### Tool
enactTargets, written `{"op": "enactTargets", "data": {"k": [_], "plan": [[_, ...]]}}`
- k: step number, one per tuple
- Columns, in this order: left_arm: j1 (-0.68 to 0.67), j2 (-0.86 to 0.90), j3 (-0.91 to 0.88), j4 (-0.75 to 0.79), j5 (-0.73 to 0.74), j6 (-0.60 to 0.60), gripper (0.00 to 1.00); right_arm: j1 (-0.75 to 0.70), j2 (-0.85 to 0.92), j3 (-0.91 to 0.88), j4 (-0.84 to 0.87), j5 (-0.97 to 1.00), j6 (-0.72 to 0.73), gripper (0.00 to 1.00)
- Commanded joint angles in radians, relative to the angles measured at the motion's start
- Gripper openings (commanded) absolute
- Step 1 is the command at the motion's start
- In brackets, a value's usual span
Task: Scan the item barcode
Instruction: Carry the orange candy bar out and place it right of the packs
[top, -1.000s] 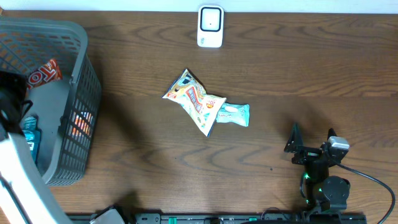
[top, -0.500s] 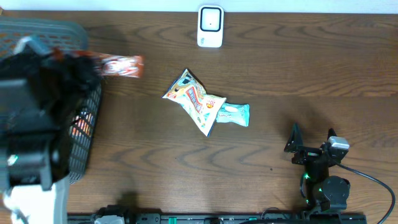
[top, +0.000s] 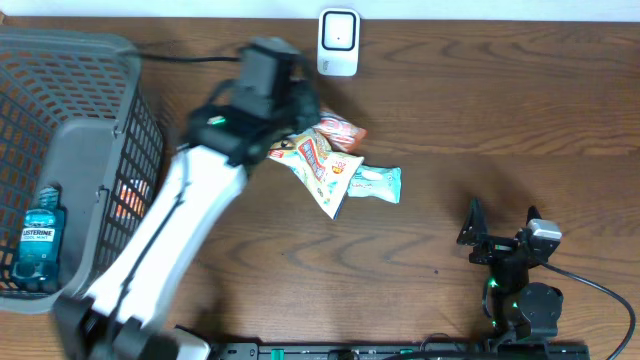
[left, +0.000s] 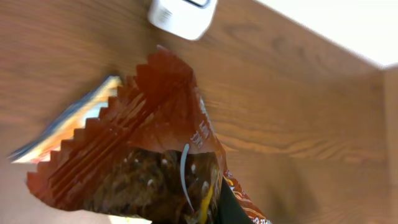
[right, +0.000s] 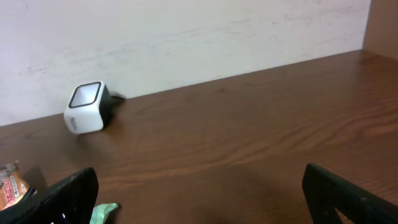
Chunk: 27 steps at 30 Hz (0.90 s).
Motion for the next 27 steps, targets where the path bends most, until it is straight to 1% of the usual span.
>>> {"op": "enactTargets", "data": {"k": [1,8,11,15,19,20,24,25,26,27], "plan": [[-0.08,0.129,-0.011,0.093,-0.009,0.024,0.07,-0.004,-0.006,-0.002,-0.002,0.009,-0.014,0.99],[-0.217,0.356,-0.011,0.311,-0.01,0.025,0.07,-0.004,-0.006,-0.002,-0.002,0.009,-0.014,0.99],[-0.253,0.432,-0.011,0.391,-0.01,0.024,0.07,-0.004,-0.006,-0.002,-0.002,0.009,-0.014,0.99],[-0.284,0.507,-0.011,0.441,-0.01,0.018,0.07,-0.004,-0.006,-0.002,-0.002,0.009,-0.014,0.99],[-0.291,0.537,-0.011,0.436,-0.01,-0.001,0.07,-0.004,-0.006,-0.002,-0.002,0.009,-0.014,0.99],[-0.291,0.537,-0.011,0.432,-0.01,-0.003,0.09,-0.004,-0.006,-0.002,-0.002,0.009,-0.014,0.99],[-0.285,0.515,-0.002,0.432,-0.01,-0.002,0.42,-0.004,-0.006,-0.002,-0.002,0.009,-0.014,0.99],[-0.283,0.504,0.004,0.429,-0.01,-0.002,0.49,-0.004,-0.006,-0.002,-0.002,0.009,-0.014,0.99],[-0.277,0.479,0.018,0.413,-0.01,-0.002,0.64,-0.004,-0.006,-0.002,-0.002,0.009,-0.014,0.99],[-0.272,0.46,0.026,0.401,-0.01,-0.002,0.71,-0.004,-0.006,-0.002,-0.002,0.009,-0.014,0.99]]}}
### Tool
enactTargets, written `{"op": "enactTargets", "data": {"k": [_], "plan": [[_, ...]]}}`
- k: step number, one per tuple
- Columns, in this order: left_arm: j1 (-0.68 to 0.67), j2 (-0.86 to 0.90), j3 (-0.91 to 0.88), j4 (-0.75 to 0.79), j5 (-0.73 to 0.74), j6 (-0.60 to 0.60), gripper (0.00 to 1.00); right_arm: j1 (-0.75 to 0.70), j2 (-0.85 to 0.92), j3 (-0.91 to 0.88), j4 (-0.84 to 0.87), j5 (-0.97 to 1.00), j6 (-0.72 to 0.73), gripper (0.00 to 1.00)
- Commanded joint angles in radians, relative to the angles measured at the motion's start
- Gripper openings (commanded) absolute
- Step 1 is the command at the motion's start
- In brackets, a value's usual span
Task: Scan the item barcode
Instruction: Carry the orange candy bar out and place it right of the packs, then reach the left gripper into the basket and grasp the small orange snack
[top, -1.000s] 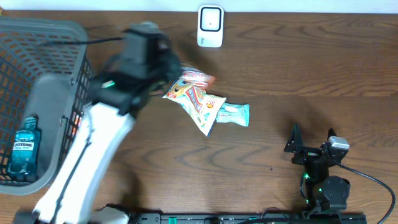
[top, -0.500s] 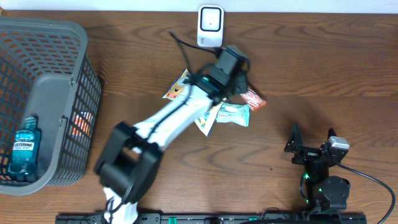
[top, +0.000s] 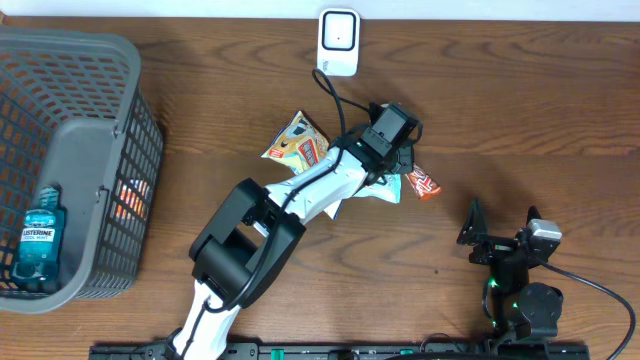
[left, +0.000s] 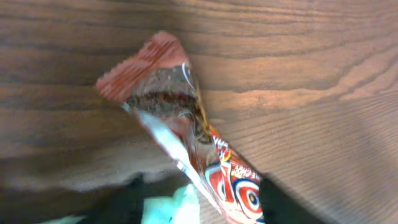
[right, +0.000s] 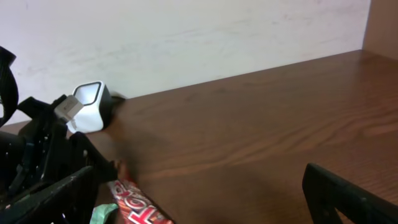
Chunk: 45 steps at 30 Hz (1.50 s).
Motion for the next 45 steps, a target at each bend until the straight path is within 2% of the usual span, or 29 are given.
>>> {"op": "enactTargets", "data": {"k": [1,3,10,14,20,25,30,34,36,45], "plan": [[0.021,-0.093,0.039,-0.039,-0.009,-0.003,0.76,-0.004,-0.005,-0.002,-0.002,0.009,-0.014,0.99],[0.033,-0.15,0.046,-0.074,-0.009,0.009,0.81,-0.004,-0.005,-0.002,-0.002,0.009,-0.014,0.99],[0.101,-0.436,0.047,-0.225,-0.011,0.159,0.84,-0.004,-0.005,-0.002,-0.002,0.009,-0.014,0.99],[0.169,-0.607,0.047,-0.318,-0.124,0.214,0.87,-0.004,-0.005,-0.002,-0.002,0.009,-0.014,0.99],[0.337,-0.823,0.047,-0.48,-0.352,0.258,0.89,-0.004,-0.005,-0.002,-0.002,0.009,-0.014,0.99],[0.55,-0.929,0.047,-0.594,-0.388,0.252,0.9,-0.004,-0.005,-0.002,-0.002,0.009,-0.014,0.99],[0.783,-0.964,0.047,-0.71,-0.388,0.179,0.9,-0.004,-0.005,-0.002,-0.002,0.009,-0.014,0.99],[0.975,-0.946,0.036,-0.807,-0.386,0.055,0.9,-0.004,-0.005,-0.002,-0.002,0.009,-0.014,0.99],[1.067,-0.925,0.022,-0.837,-0.351,0.017,0.94,-0.004,-0.005,-0.002,-0.002,0.009,-0.014,0.99],[1.346,-0.751,-0.006,-0.871,0.011,0.018,0.97,-0.004,-0.005,-0.002,-0.002,0.009,-0.014,0.99]]}}
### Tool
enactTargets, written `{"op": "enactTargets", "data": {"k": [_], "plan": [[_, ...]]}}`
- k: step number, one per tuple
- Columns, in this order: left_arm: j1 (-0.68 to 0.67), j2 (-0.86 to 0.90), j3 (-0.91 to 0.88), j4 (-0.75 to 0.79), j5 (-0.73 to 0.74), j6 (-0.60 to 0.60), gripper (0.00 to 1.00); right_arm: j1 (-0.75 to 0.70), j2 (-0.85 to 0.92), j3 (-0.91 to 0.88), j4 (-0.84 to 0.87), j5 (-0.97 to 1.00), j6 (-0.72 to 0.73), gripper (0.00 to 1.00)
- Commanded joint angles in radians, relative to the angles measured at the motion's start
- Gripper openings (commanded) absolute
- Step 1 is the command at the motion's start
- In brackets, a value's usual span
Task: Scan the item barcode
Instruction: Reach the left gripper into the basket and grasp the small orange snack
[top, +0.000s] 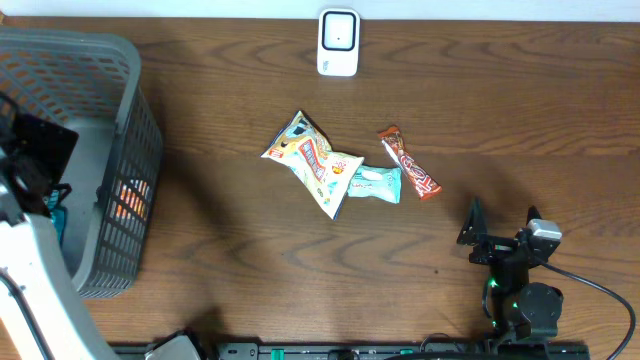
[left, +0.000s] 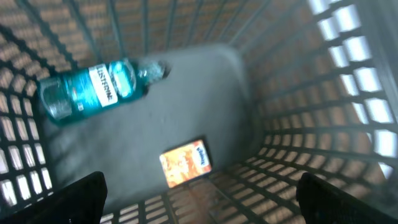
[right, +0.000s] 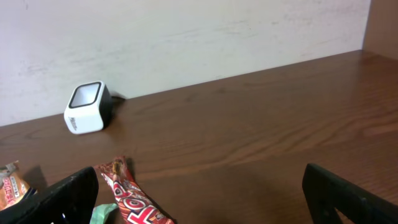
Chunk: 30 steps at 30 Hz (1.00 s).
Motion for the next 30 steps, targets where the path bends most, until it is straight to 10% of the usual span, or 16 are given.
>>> {"op": "enactTargets", "data": {"k": [1,15,30], "plan": [[0.08,0.102,-0.018,-0.035,0.211,-0.016,0.97,-0.004,-0.005,-0.002,-0.002,0.009,-0.014,0.99],[0.12,0.466,-0.045,-0.086,0.322,0.079,0.97,-0.004,-0.005,-0.002,-0.002,0.009,-0.014,0.99],[0.118,0.486,-0.341,0.246,0.41,0.1,0.97,-0.004,-0.005,-0.002,-0.002,0.009,-0.014,0.99]]}}
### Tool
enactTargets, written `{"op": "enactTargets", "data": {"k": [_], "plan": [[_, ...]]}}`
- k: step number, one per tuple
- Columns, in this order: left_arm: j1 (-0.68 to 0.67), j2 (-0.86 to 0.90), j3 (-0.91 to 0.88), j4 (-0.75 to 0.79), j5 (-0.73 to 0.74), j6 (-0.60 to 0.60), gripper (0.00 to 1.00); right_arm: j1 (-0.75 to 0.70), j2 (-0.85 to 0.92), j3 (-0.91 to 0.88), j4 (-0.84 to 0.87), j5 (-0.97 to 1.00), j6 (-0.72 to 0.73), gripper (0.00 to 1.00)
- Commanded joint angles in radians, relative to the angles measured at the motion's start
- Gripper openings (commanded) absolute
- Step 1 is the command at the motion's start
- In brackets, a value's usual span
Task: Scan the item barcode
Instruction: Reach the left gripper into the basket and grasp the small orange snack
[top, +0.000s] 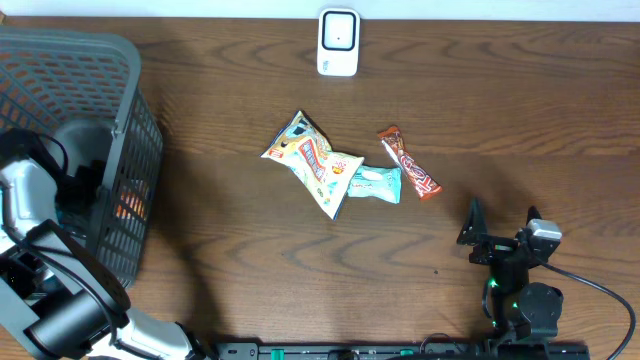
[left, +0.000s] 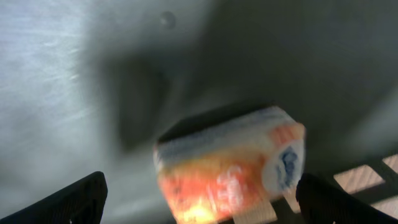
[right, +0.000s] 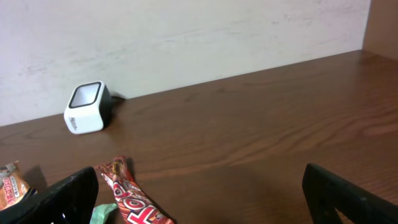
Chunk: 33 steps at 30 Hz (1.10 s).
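Note:
My left arm reaches down into the grey mesh basket (top: 120, 60) at the table's left. In the left wrist view an orange-and-white pack (left: 230, 162) lies blurred on the basket floor, close under my open left gripper (left: 199, 211) and between its two fingertips (left: 81, 199). The white barcode scanner (top: 338, 42) stands at the table's far edge. My right gripper (right: 205, 199) rests open and empty near the front right, and the scanner (right: 87, 107) shows in its view too.
A red candy bar (top: 408, 175), a teal packet (top: 375, 183) and a colourful snack bag (top: 312, 162) lie together mid-table. The bar (right: 130, 199) also shows in the right wrist view. The basket's mesh walls enclose the left gripper on all sides.
My left gripper was high over the basket, seeing a blue mouthwash bottle and the orange pack. Now it is low inside, close over the pack, still open. The right arm has not moved.
My left gripper first held the red candy bar up near the scanner. Then it had the bar down by the teal packet. Then the bar lay on the table and the gripper was open over the basket. Now it is down at the orange pack.

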Motion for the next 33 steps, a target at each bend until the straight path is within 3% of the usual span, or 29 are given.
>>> {"op": "enactTargets", "data": {"k": [1,3,8,10,11,20,33], "plan": [[0.002,0.007,-0.072,0.069,0.068,0.014,0.97,-0.004,-0.005,-0.002,-0.002,0.009,-0.014,0.99],[0.0,0.007,-0.113,0.117,0.094,0.013,0.91,-0.004,-0.005,-0.002,-0.002,0.009,-0.014,0.99],[0.001,0.007,-0.182,0.183,0.1,0.014,0.51,-0.004,-0.005,-0.002,-0.002,0.009,-0.014,0.99],[0.001,0.007,-0.185,0.185,0.097,0.015,0.27,-0.004,-0.005,-0.002,-0.002,0.009,-0.014,0.99],[0.001,0.007,-0.185,0.185,0.097,0.016,0.07,-0.004,-0.005,-0.002,-0.002,0.009,-0.014,0.99],[0.045,-0.116,-0.099,0.157,0.097,0.01,0.07,-0.004,-0.005,-0.002,-0.002,0.009,-0.014,0.99],[0.126,-0.66,-0.013,0.132,0.098,-0.095,0.07,-0.004,-0.005,-0.002,-0.002,0.009,-0.014,0.99]]}}
